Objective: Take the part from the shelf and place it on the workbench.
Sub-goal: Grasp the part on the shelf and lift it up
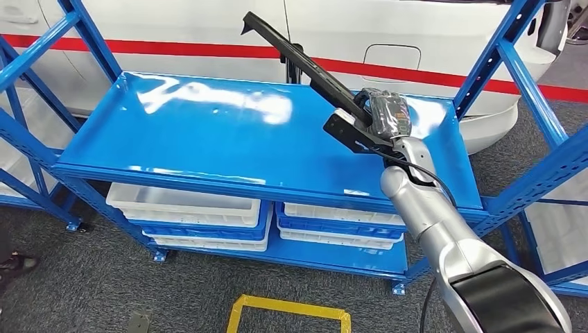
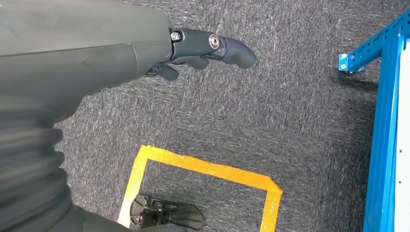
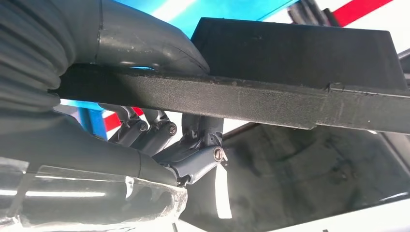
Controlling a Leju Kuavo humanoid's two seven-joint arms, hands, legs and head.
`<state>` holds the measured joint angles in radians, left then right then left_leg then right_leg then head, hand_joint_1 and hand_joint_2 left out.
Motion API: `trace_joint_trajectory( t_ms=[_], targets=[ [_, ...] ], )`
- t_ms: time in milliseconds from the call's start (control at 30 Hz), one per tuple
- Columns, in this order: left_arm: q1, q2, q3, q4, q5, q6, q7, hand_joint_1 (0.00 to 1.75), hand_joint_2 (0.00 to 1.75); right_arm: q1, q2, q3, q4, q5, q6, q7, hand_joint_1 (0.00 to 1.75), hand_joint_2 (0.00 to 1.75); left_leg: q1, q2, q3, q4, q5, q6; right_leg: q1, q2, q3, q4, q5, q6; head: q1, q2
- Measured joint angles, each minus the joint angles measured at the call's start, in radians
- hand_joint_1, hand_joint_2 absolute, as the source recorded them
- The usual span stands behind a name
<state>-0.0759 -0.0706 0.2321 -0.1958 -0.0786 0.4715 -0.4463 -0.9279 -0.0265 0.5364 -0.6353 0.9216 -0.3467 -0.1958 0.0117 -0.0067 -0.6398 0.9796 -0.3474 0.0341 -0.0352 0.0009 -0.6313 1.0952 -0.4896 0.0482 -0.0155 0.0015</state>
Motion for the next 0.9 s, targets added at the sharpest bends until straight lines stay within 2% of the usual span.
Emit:
trace_joint_trajectory(
  t_ms=[33, 67, 167, 200, 233, 267, 333, 367, 400, 433, 533, 567, 600, 667, 700, 733, 767, 833, 867, 900],
  targets=[
    [0.000, 0.002, 0.000, 0.000, -0.001, 0.000, -0.001, 0.00, 1.75, 0.000, 0.000, 0.000, 0.000, 0.000, -0.001, 0.001, 1.75, 1.75, -0.001, 0.000, -0.008, 0.011, -0.003, -0.007, -0.001, -0.001, 0.026, -0.052, 0.019, 0.002, 0.001, 0.000],
    [0.000, 0.004, 0.000, -0.001, -0.002, 0.001, -0.003, 0.00, 1.75, 0.000, 0.000, 0.000, -0.001, 0.000, -0.002, 0.002, 1.75, 1.75, -0.003, 0.000, -0.014, 0.021, -0.005, -0.015, -0.001, -0.001, 0.041, -0.081, 0.031, -0.002, 0.000, 0.000],
    [0.000, 0.006, 0.000, -0.001, -0.005, 0.004, -0.007, 0.00, 1.75, 0.006, 0.001, 0.000, -0.002, 0.002, -0.007, 0.006, 1.75, 1.75, 0.002, 0.002, -0.024, 0.030, -0.003, -0.032, 0.004, 0.002, 0.037, -0.082, 0.045, -0.025, -0.003, 0.000],
    [0.000, 0.007, 0.000, -0.001, -0.006, 0.006, -0.007, 0.00, 1.75, 0.008, 0.002, 0.000, -0.003, 0.004, -0.008, 0.008, 1.75, 1.75, 0.005, 0.003, -0.029, 0.038, -0.011, -0.037, 0.004, 0.003, 0.033, -0.082, 0.050, -0.033, -0.003, 0.000],
    [0.000, 0.007, 0.000, -0.001, -0.007, 0.008, -0.007, 0.00, 1.75, 0.009, 0.002, 0.000, -0.003, 0.007, -0.008, 0.010, 1.75, 1.75, 0.008, 0.003, -0.039, 0.062, -0.034, -0.042, 0.003, 0.003, 0.030, -0.082, 0.056, -0.041, -0.004, 0.000],
    [0.000, 0.008, 0.000, -0.001, -0.007, 0.010, -0.007, 0.00, 1.75, 0.010, 0.003, 0.000, -0.003, 0.009, -0.008, 0.011, 1.75, 1.75, 0.010, 0.003, -0.055, 0.107, -0.070, -0.047, 0.003, 0.002, 0.025, -0.082, 0.061, -0.048, -0.004, 0.000],
    [-0.001, 0.010, 0.000, -0.001, -0.009, 0.012, -0.008, 0.00, 1.75, 0.012, 0.003, 0.000, -0.003, 0.013, -0.008, 0.013, 1.75, 1.75, 0.010, 0.004, -0.099, 0.240, -0.158, -0.053, 0.008, 0.002, 0.015, -0.082, 0.068, -0.058, -0.004, 0.000],
    [-0.001, 0.011, 0.000, -0.001, -0.009, 0.013, -0.008, 0.00, 1.75, 0.014, 0.003, 0.000, -0.003, 0.013, -0.008, 0.013, 1.75, 1.75, 0.010, 0.004, -0.114, 0.297, -0.187, -0.053, 0.012, 0.002, 0.010, -0.082, 0.072, -0.060, -0.004, 0.000],
    [-0.001, 0.011, 0.000, -0.002, -0.009, 0.013, -0.008, 0.00, 1.75, 0.016, 0.003, 0.000, -0.003, 0.014, -0.008, 0.014, 1.75, 1.75, 0.010, 0.004, -0.113, 0.323, -0.199, -0.051, 0.016, 0.002, 0.004, -0.082, 0.077, -0.062, -0.004, 0.000],
    [-0.002, 0.012, 0.000, -0.002, -0.010, 0.014, -0.008, 0.00, 1.75, 0.017, 0.003, 0.000, -0.003, 0.015, -0.008, 0.014, 1.75, 1.75, 0.008, 0.004, -0.092, 0.308, -0.193, -0.045, 0.020, 0.002, -0.001, -0.082, 0.081, -0.063, -0.004, 0.000],
    [-0.008, 0.016, 0.000, -0.002, -0.010, 0.015, -0.008, 0.00, 1.75, 0.018, 0.002, -0.001, -0.006, 0.016, -0.008, 0.015, 1.75, 1.75, -0.006, 0.007, 0.041, 0.123, -0.145, -0.008, 0.029, 0.002, -0.010, -0.083, 0.094, -0.061, -0.003, 0.000],
    [-0.010, 0.017, 0.000, -0.002, -0.010, 0.015, -0.009, 0.00, 1.75, 0.017, 0.002, -0.001, -0.007, 0.016, -0.008, 0.015, 1.75, 1.75, -0.013, 0.009, 0.068, 0.080, -0.137, 0.003, 0.029, 0.001, -0.012, -0.084, 0.098, -0.058, -0.002, 0.000],
    [-0.012, 0.019, 0.000, -0.003, -0.010, 0.015, -0.009, 0.00, 1.75, 0.017, 0.003, -0.001, -0.009, 0.017, -0.008, 0.015, 1.75, 1.75, -0.018, 0.012, 0.078, 0.059, -0.134, 0.010, 0.027, -0.001, -0.012, -0.085, 0.102, -0.053, -0.003, 0.000],
    [-0.013, 0.021, 0.001, -0.003, -0.008, 0.015, -0.010, 0.00, 1.75, 0.017, 0.004, -0.001, -0.011, 0.018, -0.008, 0.015, 1.75, 1.75, -0.025, 0.014, 0.077, 0.047, -0.119, 0.021, 0.027, -0.004, -0.012, -0.093, 0.113, -0.039, -0.005, 0.000],
    [-0.013, 0.020, 0.001, -0.003, -0.008, 0.014, -0.010, 0.00, 1.75, 0.017, 0.002, -0.002, -0.012, 0.020, -0.008, 0.014, 1.75, 1.75, -0.023, 0.016, 0.079, 0.033, -0.106, 0.024, 0.029, -0.004, -0.017, -0.095, 0.114, -0.034, -0.006, 0.000],
    [-0.013, 0.019, 0.001, -0.003, -0.007, 0.013, -0.011, 0.00, 1.75, 0.016, 0.000, -0.002, -0.013, 0.021, -0.008, 0.014, 1.75, 1.75, -0.021, 0.017, 0.080, 0.016, -0.090, 0.027, 0.032, -0.003, -0.026, -0.083, 0.102, -0.032, -0.004, 0.000],
    [-0.013, 0.017, 0.001, -0.003, -0.007, 0.012, -0.011, 0.00, 1.75, 0.015, -0.004, -0.002, -0.013, 0.023, -0.008, 0.013, 1.75, 1.75, -0.018, 0.019, 0.078, 0.001, -0.074, 0.029, 0.034, -0.002, -0.041, -0.052, 0.078, -0.034, -0.002, 0.000],
    [-0.013, 0.013, 0.001, -0.003, -0.008, 0.006, -0.012, 0.00, 1.75, 0.015, -0.011, -0.002, -0.014, 0.027, -0.007, 0.011, 1.75, 1.75, -0.015, 0.019, 0.064, -0.010, -0.053, 0.029, 0.030, -0.002, -0.084, 0.067, 0.004, -0.041, 0.002, 0.000],
    [-0.013, 0.011, 0.001, -0.003, -0.008, 0.004, -0.012, 0.00, 1.75, 0.016, -0.013, -0.002, -0.014, 0.029, -0.005, 0.011, 1.75, 1.75, -0.015, 0.019, 0.054, -0.009, -0.046, 0.028, 0.026, -0.002, -0.101, 0.127, -0.023, -0.039, 0.003, 0.000],
    [-0.013, 0.009, 0.001, -0.003, -0.008, 0.002, -0.012, 0.00, 1.75, 0.018, -0.016, -0.002, -0.014, 0.031, -0.003, 0.011, 1.75, 1.75, -0.014, 0.019, 0.044, -0.009, -0.040, 0.025, 0.023, -0.002, -0.106, 0.162, -0.037, -0.032, 0.003, 0.000]
  ],
)
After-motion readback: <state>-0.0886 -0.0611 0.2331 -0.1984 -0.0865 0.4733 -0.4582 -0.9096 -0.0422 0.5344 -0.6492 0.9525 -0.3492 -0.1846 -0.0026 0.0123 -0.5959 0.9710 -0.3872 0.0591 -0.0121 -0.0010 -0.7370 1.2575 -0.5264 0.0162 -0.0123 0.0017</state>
